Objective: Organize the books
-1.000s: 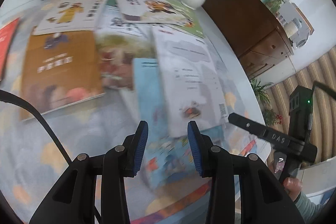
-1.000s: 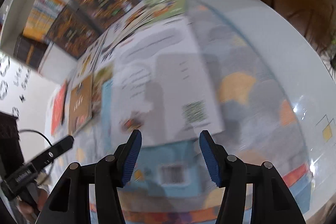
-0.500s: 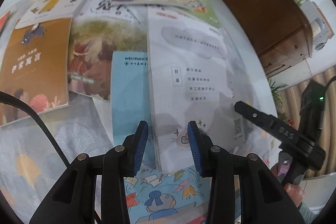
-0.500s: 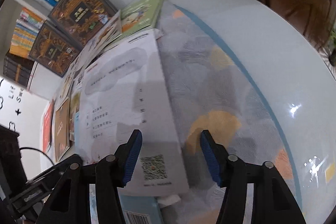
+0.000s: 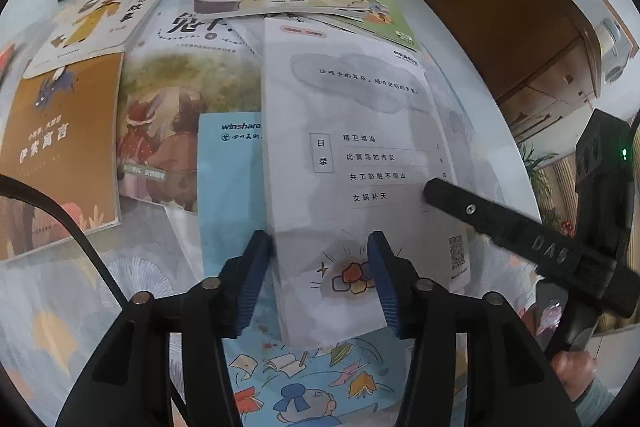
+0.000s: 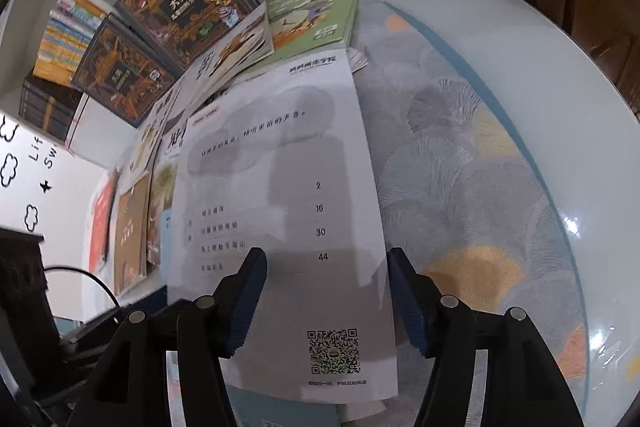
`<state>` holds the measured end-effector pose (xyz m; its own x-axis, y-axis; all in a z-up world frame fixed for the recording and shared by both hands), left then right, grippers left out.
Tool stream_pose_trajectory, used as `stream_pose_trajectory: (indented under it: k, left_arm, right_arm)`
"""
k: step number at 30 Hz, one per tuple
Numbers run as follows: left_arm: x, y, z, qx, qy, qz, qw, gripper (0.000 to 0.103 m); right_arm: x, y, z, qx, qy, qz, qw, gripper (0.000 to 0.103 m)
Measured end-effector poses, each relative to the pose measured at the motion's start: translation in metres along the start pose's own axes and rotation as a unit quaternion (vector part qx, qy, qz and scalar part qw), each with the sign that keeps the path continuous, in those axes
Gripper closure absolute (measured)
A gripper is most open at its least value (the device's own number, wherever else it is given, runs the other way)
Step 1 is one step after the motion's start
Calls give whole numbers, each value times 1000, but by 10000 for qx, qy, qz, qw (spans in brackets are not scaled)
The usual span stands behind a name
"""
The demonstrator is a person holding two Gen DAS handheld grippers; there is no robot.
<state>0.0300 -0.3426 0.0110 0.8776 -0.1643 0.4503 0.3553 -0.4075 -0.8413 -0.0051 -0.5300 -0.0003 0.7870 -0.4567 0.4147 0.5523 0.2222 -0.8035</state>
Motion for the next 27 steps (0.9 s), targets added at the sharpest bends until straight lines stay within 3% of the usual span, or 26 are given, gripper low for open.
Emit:
stream_pose_trajectory:
  k: [2,7,9,17,23,27]
  left_arm:
    - [0,1,-4,36,152,6,9999,49]
    - [-4,3,-13,219,608,-143,9978,49]
    - [-5,1,-10,128,587,-228,9979,49]
    - [-6,-3,-2,-298,566,-364,9973,49]
    - [-3,-3,3,-556,484,-310,9968,49]
    - [-2,-5,6,-683,487,-224,9962,49]
  right_arm:
    - [-6,-2,1,-5,-68,-125,9999,41]
    - [-19,-4,8,-47,-419,-365,9984,31]
    - [-21,-2,11,-46,-477,-406,9980,25]
    - [-25,2,20,-290,-537,-611,9963,17]
    - [-21,4,22,-378,-393,-497,9973,16]
    - [-16,-2,14,-103,-39,-311,9995,21]
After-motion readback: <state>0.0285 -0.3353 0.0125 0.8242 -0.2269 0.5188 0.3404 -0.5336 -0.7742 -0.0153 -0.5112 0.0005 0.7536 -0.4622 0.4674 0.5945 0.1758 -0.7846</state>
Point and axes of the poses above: each gripper's, at about its wrist camera, not at the fingertips, and y roughly the way its jaws point, z to its left, x to its top, the point moved 3 cm from there along y, roughly the way its jaws point, and after that the axes turned 7 degrees about -z, right-handed, at the moved point
